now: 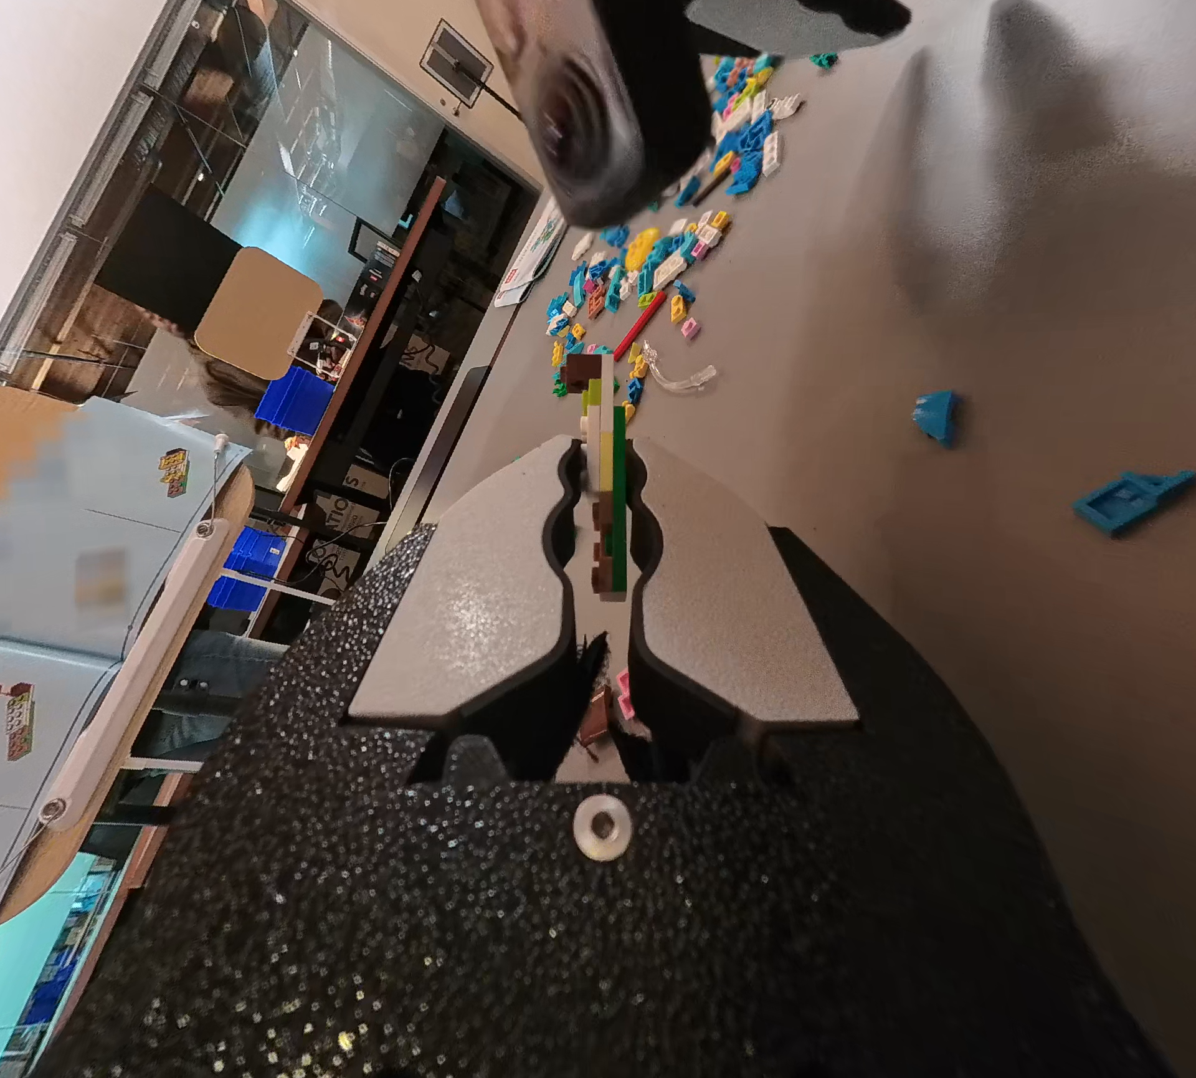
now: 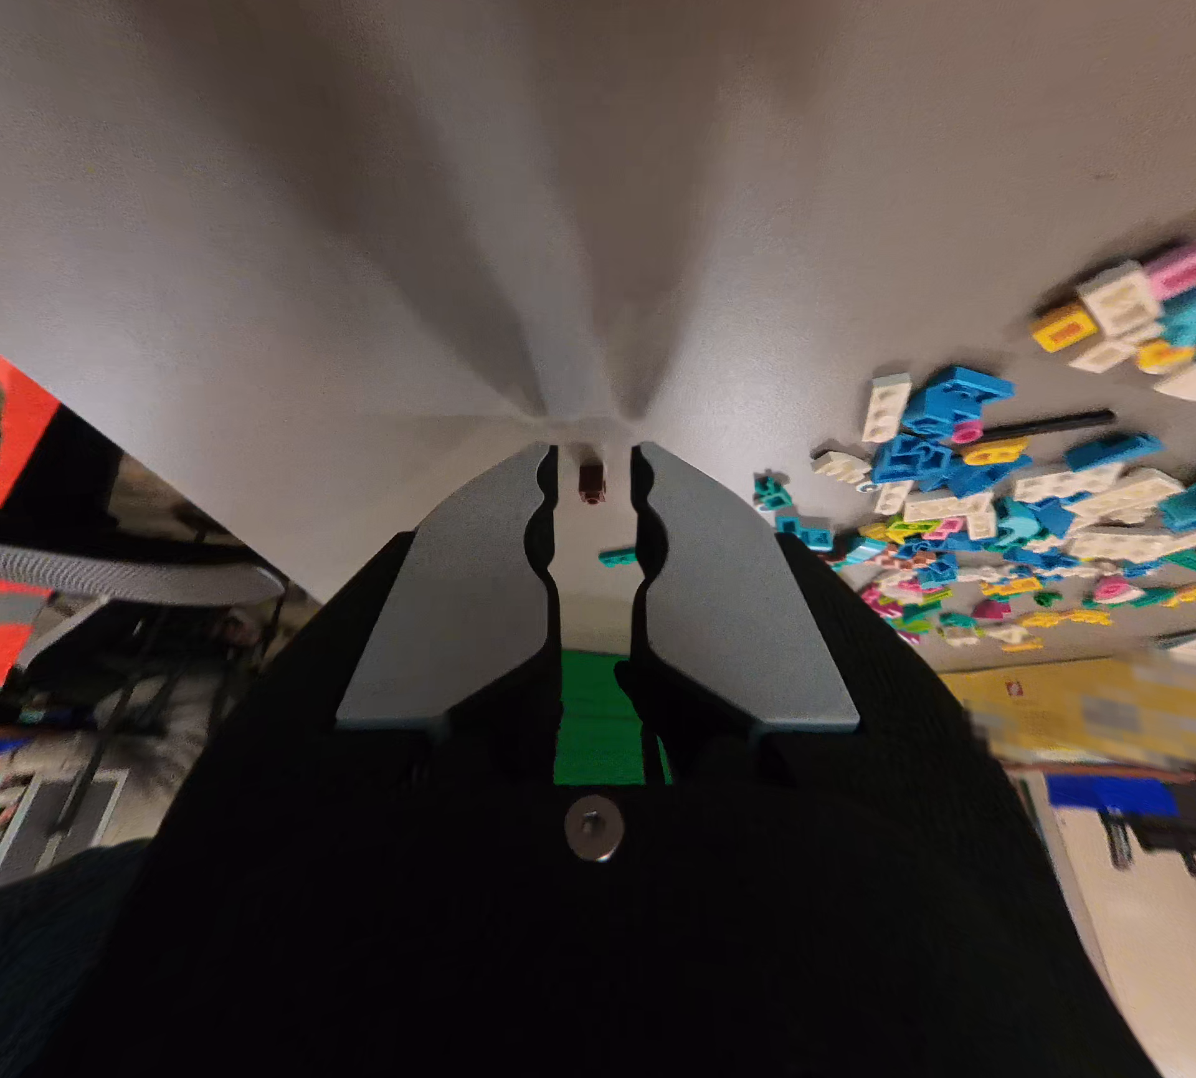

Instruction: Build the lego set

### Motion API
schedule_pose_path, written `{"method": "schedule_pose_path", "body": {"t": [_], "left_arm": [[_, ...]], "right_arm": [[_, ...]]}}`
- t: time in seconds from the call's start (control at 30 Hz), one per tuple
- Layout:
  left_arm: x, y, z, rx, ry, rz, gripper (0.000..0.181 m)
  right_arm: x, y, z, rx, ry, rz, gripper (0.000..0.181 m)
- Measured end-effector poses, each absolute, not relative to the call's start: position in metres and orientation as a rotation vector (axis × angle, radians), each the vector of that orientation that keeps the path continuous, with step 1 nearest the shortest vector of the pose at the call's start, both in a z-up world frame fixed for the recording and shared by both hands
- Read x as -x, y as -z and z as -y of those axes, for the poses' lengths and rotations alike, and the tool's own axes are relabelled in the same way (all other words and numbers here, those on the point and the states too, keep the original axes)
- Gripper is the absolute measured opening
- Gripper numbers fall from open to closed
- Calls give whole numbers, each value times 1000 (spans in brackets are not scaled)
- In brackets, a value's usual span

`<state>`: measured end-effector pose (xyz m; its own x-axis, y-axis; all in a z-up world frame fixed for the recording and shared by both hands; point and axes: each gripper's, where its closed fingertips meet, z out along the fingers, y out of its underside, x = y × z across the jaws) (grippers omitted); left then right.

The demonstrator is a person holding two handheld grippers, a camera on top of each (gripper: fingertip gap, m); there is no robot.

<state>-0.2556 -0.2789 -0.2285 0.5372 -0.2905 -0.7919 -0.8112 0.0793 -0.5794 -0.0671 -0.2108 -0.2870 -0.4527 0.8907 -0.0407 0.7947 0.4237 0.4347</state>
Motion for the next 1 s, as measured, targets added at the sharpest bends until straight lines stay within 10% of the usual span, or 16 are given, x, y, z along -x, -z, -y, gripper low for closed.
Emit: {"method": "schedule_pose_path", "body": {"t": [1.0], "left_arm": [[255, 237, 277, 1532, -488, -1020, 12]], "right_arm": [[50, 287, 234, -1944, 921, -2594, 17]]}}
